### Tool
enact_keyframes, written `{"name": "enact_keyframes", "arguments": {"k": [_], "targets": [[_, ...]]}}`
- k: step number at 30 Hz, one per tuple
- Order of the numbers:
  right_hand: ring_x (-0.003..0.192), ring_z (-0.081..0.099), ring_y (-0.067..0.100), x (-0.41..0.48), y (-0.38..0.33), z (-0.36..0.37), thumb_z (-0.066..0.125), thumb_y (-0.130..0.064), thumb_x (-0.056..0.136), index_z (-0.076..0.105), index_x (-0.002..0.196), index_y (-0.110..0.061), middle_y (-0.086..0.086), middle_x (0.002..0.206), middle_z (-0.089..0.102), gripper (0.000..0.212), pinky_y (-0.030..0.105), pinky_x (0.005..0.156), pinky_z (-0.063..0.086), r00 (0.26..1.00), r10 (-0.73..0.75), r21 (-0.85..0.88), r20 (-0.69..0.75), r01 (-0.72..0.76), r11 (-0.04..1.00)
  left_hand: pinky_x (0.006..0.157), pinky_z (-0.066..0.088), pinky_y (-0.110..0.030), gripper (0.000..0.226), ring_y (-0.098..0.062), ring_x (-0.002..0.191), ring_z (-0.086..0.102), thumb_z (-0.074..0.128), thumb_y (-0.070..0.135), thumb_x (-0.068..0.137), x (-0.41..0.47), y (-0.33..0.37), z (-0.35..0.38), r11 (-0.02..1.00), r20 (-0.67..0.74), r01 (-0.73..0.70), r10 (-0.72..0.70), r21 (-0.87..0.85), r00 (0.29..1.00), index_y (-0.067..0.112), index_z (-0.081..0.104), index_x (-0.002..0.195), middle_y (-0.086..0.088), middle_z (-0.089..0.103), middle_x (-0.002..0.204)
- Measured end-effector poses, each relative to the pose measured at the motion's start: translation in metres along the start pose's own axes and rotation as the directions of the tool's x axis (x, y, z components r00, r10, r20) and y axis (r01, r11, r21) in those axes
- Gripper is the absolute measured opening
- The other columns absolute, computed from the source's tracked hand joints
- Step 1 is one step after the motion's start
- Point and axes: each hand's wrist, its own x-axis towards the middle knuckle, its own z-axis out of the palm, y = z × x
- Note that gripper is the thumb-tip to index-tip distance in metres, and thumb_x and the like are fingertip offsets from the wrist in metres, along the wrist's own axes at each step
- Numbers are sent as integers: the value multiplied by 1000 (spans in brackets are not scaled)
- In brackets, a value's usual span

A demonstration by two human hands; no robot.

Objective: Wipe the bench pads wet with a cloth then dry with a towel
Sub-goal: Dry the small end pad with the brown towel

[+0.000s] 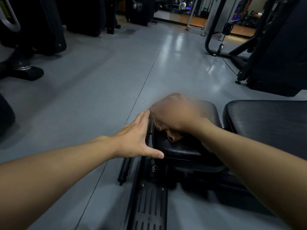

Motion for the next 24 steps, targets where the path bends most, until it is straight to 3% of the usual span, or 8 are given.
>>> {"name": "enact_keyframes", "arguments": {"k": [3,6,8,13,19,24], "targets": [[149,18,27,14,16,-1,26,-70,83,48,135,-41,-2,158,31,63,61,113,16,1000,-18,6,-20,18,1000,123,15,-32,141,-12,153,4,79,72,62,-1,1,0,1000,0,-10,10,-10,1000,21,-10,158,8,-7,167],[143,29,23,3,53,-4,28,-65,85,51,131,-38,-4,153,39,59,54,112,24,995,57,7,-84,-57,998,117,25,-26,123,-11,148,24,80,68,65,-2,2,-1,999,17,-19,20,-33,1000,23,14,158,11,19,163],[139,34,26,-7,77,-7,32,-62,88,51,130,-36,-2,151,41,53,51,109,28,982,156,58,-108,-151,987,115,29,-27,117,-10,145,30,80,67,65,-2,1,-1,999,18,-24,25,-39,1000,26,20,156,13,27,160],[142,28,34,-15,75,-7,29,-68,86,47,132,-39,4,153,38,57,57,112,25,969,227,43,-93,-224,974,116,32,-32,118,-11,144,33,80,70,63,-1,-1,0,999,5,-33,33,-35,999,27,21,156,13,29,160],[151,7,38,-24,8,2,23,-73,88,34,147,-44,1,163,23,66,67,114,6,996,71,-55,-48,-74,996,114,33,-29,117,-11,143,34,80,70,63,-6,1,4,997,-22,-1,-1,-72,1000,23,25,155,9,32,158],[153,7,26,-40,10,2,28,-66,92,38,149,-41,-3,166,20,63,58,120,5,996,-21,1,-84,21,1000,109,39,-30,100,-11,134,43,80,66,65,-12,6,6,996,-66,49,-54,-75,996,20,41,144,6,46,147]]}}
